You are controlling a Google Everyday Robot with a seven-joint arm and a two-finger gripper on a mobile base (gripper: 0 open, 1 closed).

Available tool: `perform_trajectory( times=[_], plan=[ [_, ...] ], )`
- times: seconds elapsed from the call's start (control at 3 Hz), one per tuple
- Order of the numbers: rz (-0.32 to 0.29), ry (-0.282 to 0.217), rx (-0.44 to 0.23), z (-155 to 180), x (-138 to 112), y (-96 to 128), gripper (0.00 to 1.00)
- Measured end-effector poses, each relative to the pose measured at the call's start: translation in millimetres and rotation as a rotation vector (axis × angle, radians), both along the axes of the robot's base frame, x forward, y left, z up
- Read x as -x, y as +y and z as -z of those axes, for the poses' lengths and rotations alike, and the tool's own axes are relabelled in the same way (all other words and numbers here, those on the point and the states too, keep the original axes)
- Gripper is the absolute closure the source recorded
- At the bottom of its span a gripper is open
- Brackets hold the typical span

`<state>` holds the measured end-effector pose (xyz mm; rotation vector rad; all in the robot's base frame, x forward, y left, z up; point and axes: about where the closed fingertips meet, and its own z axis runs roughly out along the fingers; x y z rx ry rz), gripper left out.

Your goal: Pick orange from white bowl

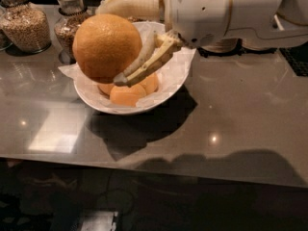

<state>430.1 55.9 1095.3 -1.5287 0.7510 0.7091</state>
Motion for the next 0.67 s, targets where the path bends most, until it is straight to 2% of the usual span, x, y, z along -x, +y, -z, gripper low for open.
perform_trajectory(
  times=[0.33,0.67],
  plan=[
    [-0.051,0.045,-0.04,16.3,1.7,14.4,1.0],
    [-0.051,0.045,-0.04,16.3,1.7,14.4,1.0]
  ],
)
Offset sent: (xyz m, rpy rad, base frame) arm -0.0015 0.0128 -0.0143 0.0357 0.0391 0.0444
